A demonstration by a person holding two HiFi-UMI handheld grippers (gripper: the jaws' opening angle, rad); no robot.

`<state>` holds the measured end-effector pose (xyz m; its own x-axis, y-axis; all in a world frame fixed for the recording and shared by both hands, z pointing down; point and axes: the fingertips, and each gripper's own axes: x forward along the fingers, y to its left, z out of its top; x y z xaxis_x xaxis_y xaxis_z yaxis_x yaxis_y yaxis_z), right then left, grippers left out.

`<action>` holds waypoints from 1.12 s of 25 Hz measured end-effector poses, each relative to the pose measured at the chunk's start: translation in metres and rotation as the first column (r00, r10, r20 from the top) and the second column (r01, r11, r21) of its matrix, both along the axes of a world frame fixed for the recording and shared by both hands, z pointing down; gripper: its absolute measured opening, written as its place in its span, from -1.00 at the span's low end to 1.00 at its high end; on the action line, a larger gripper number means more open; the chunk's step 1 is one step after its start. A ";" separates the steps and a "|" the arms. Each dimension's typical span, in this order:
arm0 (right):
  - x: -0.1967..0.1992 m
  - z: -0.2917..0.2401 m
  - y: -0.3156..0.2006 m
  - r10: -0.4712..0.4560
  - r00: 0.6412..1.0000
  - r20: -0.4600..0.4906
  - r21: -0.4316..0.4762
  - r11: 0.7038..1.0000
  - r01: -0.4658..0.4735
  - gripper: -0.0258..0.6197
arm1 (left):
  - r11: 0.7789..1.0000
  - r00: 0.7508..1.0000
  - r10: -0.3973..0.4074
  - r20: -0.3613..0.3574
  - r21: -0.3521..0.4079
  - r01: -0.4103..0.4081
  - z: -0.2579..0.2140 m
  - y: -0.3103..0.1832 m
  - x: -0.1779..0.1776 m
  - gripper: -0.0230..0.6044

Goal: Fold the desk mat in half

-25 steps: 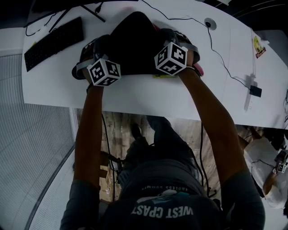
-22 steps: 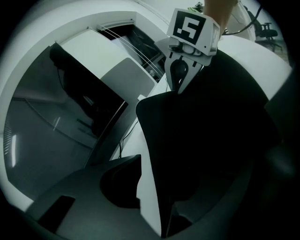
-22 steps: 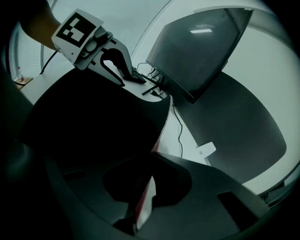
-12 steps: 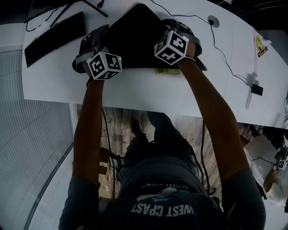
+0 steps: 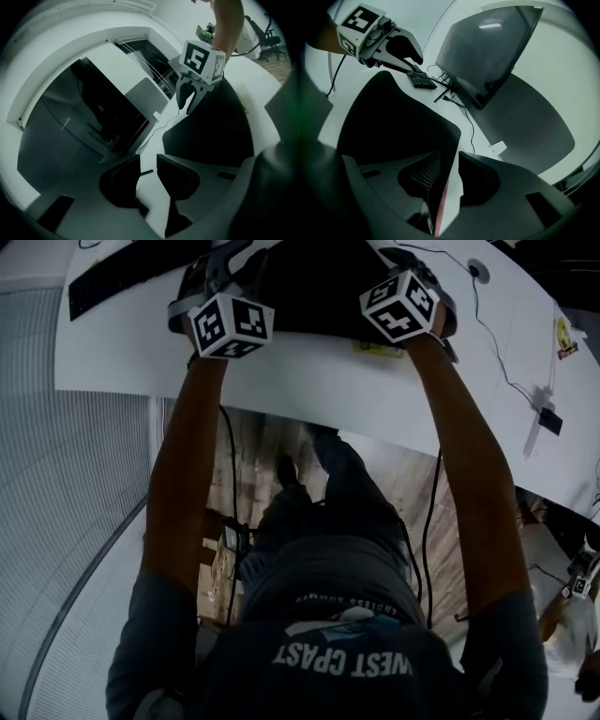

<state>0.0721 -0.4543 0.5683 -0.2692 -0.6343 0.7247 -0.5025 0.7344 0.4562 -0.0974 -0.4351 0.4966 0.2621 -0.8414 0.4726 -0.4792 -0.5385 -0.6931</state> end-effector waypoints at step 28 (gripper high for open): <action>-0.089 -0.271 0.198 -0.083 0.867 0.492 0.112 0.993 0.031 -0.81 | 0.995 0.862 0.089 -0.500 0.081 -0.055 -0.227 0.224 -0.091 -0.83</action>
<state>-0.0171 -0.2564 0.2969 -0.6140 -0.6670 0.4221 -0.6397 0.7337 0.2290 -0.1887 -0.2114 0.2694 0.5109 -0.8340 0.2083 -0.7326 -0.5492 -0.4020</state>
